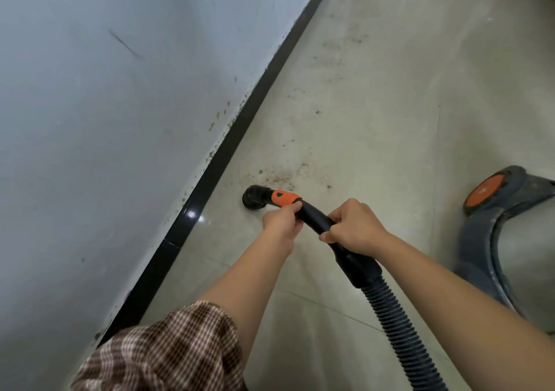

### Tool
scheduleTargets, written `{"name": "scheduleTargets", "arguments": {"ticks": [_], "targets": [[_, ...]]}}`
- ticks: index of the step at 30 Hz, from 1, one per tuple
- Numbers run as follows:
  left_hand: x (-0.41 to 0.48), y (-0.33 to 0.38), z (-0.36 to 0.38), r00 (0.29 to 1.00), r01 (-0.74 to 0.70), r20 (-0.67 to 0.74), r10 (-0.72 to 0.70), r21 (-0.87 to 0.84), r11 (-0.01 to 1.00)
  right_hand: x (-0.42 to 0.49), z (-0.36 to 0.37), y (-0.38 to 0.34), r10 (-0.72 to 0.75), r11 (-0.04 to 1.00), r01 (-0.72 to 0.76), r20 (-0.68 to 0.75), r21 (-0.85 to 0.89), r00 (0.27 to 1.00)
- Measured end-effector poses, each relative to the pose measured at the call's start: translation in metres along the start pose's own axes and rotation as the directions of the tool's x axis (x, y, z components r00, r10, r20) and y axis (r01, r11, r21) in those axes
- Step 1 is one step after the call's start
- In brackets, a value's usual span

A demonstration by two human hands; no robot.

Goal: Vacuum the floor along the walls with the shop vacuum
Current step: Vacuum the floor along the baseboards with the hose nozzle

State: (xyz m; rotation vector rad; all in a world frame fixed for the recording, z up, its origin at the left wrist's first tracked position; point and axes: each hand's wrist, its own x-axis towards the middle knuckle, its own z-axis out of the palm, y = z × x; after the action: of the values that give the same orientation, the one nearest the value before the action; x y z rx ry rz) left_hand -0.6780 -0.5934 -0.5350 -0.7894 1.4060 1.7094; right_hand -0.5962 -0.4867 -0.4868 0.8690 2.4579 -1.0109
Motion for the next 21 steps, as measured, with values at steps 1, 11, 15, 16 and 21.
{"name": "scheduleTargets", "arguments": {"ticks": [1, 11, 15, 16, 21], "targets": [[0.002, 0.003, -0.003, 1.0, -0.008, -0.002, 0.008, -0.012, 1.0, 0.002, 0.004, -0.004, -0.006, 1.0, 0.006, -0.007, 0.001, 1.0], [0.017, 0.02, -0.029, 0.996, -0.087, -0.036, 0.084, -0.097, 0.992, 0.021, 0.029, -0.031, -0.068, 0.997, 0.068, -0.013, 0.023, 0.998], [0.024, 0.026, -0.037, 0.993, -0.116, -0.031, 0.114, -0.117, 0.986, 0.03, 0.038, -0.039, -0.087, 0.995, 0.088, -0.021, 0.035, 0.996], [0.025, 0.027, -0.038, 0.992, -0.123, -0.028, 0.12, -0.121, 0.985, 0.031, 0.04, -0.04, -0.091, 0.995, 0.092, -0.023, 0.04, 0.996], [0.029, 0.03, -0.041, 0.988, -0.152, -0.008, 0.153, -0.146, 0.977, 0.035, 0.048, -0.043, -0.099, 0.994, 0.101, -0.05, 0.042, 0.994]]}}
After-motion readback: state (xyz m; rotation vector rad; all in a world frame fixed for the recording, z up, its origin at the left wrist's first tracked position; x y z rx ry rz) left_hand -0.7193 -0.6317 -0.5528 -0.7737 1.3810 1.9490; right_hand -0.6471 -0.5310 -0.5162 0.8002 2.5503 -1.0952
